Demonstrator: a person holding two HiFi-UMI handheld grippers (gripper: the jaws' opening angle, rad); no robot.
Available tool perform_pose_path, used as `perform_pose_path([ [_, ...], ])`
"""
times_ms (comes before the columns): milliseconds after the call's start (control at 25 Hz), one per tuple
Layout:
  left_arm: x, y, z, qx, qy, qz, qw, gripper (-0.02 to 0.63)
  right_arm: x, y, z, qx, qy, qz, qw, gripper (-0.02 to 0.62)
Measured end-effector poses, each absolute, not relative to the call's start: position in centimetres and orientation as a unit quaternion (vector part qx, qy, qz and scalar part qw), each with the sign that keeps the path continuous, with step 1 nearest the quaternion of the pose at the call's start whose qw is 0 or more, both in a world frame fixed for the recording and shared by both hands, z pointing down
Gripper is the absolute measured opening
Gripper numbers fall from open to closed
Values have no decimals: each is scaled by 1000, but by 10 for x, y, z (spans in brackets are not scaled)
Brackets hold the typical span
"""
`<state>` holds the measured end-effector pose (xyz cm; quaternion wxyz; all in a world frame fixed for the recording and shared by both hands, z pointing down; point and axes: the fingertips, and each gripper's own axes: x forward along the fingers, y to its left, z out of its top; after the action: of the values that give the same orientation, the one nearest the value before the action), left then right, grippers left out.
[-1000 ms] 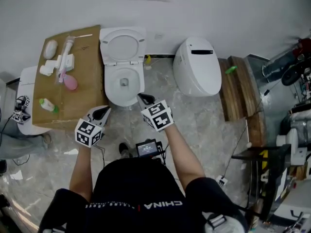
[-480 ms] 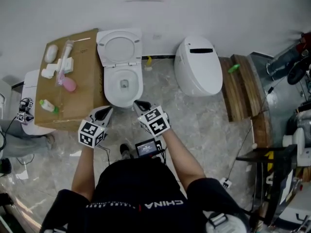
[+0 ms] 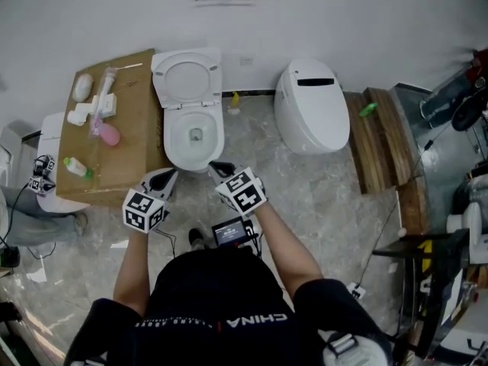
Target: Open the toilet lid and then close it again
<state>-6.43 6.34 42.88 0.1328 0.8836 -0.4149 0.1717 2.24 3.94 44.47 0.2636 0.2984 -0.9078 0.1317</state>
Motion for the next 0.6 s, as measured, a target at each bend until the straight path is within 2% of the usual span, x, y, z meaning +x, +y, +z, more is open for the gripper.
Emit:
perform_pose_path([
  [600, -63, 51, 431, 876, -427, 177, 133, 9, 27, 26, 441, 291, -912, 129, 260, 14],
])
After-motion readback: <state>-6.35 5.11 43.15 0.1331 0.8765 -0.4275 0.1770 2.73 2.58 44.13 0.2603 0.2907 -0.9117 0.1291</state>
